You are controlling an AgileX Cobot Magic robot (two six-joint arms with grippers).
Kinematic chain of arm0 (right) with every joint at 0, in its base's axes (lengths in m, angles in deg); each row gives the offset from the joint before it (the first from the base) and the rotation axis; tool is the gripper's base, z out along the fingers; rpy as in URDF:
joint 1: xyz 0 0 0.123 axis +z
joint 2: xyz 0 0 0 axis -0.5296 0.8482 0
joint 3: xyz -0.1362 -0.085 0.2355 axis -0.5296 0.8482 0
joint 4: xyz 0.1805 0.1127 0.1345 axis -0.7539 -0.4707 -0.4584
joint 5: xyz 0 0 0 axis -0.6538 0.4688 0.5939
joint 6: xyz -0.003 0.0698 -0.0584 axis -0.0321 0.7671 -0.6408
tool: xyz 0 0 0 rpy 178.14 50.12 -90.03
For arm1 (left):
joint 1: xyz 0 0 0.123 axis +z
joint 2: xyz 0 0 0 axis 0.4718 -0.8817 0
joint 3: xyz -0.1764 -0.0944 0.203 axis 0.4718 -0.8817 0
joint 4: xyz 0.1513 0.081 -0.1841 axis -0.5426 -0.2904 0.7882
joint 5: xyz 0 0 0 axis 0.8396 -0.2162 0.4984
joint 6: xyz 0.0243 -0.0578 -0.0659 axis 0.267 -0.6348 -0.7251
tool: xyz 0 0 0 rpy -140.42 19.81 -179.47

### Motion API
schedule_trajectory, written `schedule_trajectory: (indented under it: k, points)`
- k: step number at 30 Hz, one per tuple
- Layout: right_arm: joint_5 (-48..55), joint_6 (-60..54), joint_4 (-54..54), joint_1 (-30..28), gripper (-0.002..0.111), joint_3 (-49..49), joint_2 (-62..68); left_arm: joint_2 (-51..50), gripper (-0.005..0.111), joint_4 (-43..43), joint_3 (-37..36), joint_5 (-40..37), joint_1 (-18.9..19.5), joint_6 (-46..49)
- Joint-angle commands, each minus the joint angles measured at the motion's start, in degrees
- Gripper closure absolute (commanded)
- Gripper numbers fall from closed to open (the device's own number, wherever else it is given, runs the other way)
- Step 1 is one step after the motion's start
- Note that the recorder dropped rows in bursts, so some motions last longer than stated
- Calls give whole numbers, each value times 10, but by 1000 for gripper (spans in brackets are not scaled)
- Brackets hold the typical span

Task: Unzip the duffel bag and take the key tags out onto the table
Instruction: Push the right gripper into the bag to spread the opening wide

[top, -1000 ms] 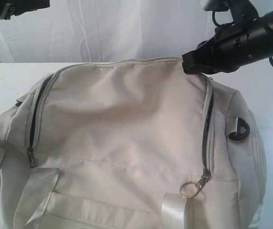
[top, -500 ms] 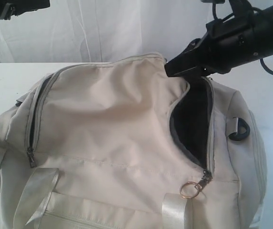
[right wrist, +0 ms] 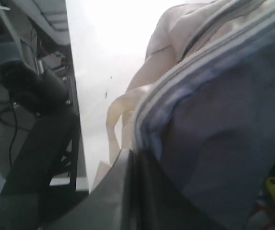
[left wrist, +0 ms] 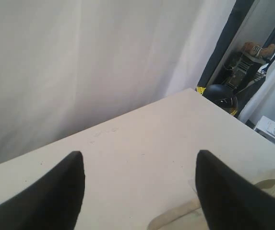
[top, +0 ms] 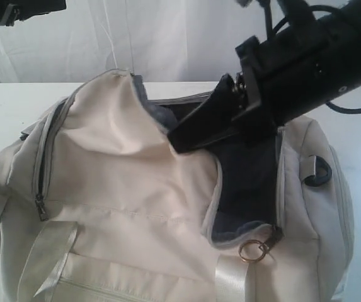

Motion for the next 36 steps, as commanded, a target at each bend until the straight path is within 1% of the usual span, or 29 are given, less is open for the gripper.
schedule_trajectory:
  k: [1, 3, 11, 17, 23, 26, 28, 29, 30, 31, 32, 33, 35, 36]
  points:
    - [10, 80, 92, 53, 108, 1, -11, 8, 39, 4, 0, 4, 2, -1]
    - [10, 114, 120, 77, 108, 1, -11, 8, 39, 4, 0, 4, 2, -1]
    - [10, 173, 133, 206, 108, 1, -11, 8, 39, 4, 0, 4, 2, -1]
    - [10, 267, 205, 295, 108, 10, -10, 8, 39, 4, 0, 4, 2, -1]
    - [10, 304, 203, 359, 108, 83, -10, 8, 39, 4, 0, 4, 2, -1]
    - [10, 306, 188, 366, 107, 91, -10, 8, 39, 4, 0, 4, 2, -1]
    - [10, 306, 187, 366, 95, 85, -18, 8, 39, 4, 0, 4, 2, -1]
    - [-18, 306, 190, 366, 84, 77, -29, 8, 39, 4, 0, 4, 2, -10]
    - [-39, 306, 190, 366, 76, 70, -36, 8, 39, 4, 0, 4, 2, -14]
    - [-81, 306, 190, 366, 62, 59, -50, 8, 39, 4, 0, 4, 2, -15]
    - [-119, 306, 190, 366, 50, 51, -65, 8, 39, 4, 0, 4, 2, -17]
    - [-154, 306, 194, 366, 45, 43, -76, 8, 39, 4, 0, 4, 2, -17]
    - [-263, 320, 238, 366, 45, 37, -102, 8, 39, 4, 0, 4, 2, -23]
    - [-321, 336, 286, 366, 45, 37, -108, 8, 39, 4, 0, 4, 2, -29]
